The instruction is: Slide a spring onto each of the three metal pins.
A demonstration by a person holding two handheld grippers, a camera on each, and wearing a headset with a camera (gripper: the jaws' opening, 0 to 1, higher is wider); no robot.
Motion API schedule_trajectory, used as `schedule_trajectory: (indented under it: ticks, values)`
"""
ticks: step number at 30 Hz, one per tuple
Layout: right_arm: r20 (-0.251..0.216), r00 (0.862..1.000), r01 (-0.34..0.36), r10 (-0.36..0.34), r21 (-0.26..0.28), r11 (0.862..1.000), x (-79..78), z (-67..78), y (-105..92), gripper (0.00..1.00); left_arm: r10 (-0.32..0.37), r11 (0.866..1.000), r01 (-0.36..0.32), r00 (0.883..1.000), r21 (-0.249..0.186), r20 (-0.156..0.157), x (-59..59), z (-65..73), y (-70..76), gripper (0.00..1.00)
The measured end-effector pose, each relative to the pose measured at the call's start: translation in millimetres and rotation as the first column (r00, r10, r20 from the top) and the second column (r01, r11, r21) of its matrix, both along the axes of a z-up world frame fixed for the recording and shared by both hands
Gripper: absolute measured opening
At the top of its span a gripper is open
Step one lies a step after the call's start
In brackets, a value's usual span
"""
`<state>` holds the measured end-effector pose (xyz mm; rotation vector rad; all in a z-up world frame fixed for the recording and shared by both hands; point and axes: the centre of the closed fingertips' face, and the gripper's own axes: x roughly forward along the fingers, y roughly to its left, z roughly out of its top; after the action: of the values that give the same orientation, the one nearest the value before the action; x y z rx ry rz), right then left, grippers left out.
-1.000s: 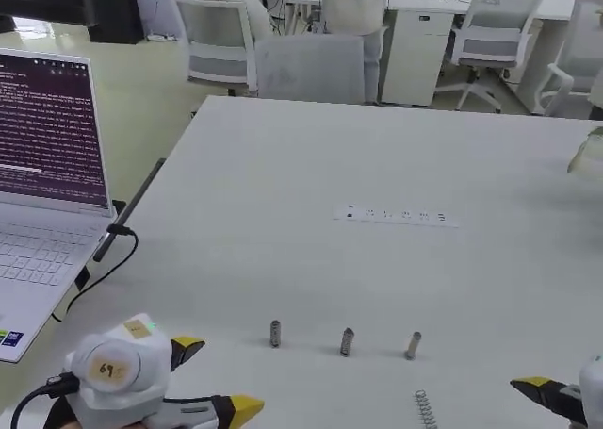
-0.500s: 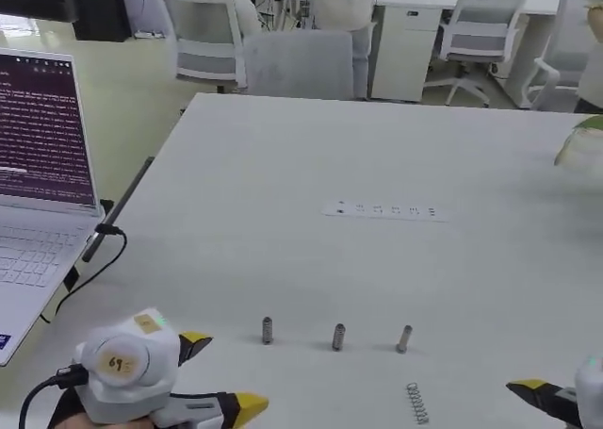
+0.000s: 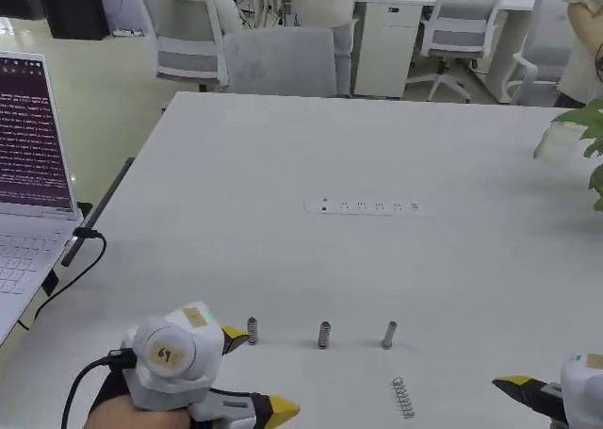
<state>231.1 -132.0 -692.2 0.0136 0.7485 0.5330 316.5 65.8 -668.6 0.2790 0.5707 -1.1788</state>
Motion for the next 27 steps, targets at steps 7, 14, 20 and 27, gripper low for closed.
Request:
schedule_trajectory:
  ticks: [7, 14, 20, 27]
  values:
    - [-0.004, 1.0, -0.002, 0.002, 0.004, 1.0, -4.8, -1.1, 1.2, 0.77, -0.09, 0.996, 0.09, 0.996, 0.016, 0.007, -4.8, -4.9, -29.7, 0.65]
    - [-0.006, 1.0, 0.002, -0.002, 0.007, 1.0, -9.1, -1.6, 0.3, 0.76, -0.15, 0.988, 0.15, 0.988, 0.025, 0.018, -4.1, -5.3, -51.2, 0.64]
    - [-0.004, 1.0, 0.005, -0.005, 0.013, 1.0, -11.8, -1.3, 1.3, 0.75, -0.258, 0.964, 0.254, 0.965, 0.073, 0.041, -9.1, -12.8, -71.6, 0.63]
    - [-0.005, 1.0, 0.008, -0.008, 0.021, 1.0, -15.1, -1.7, 3.5, 0.74, -0.369, 0.925, 0.359, 0.927, 0.126, 0.064, -13.8, -20.3, -95.3, 0.62]
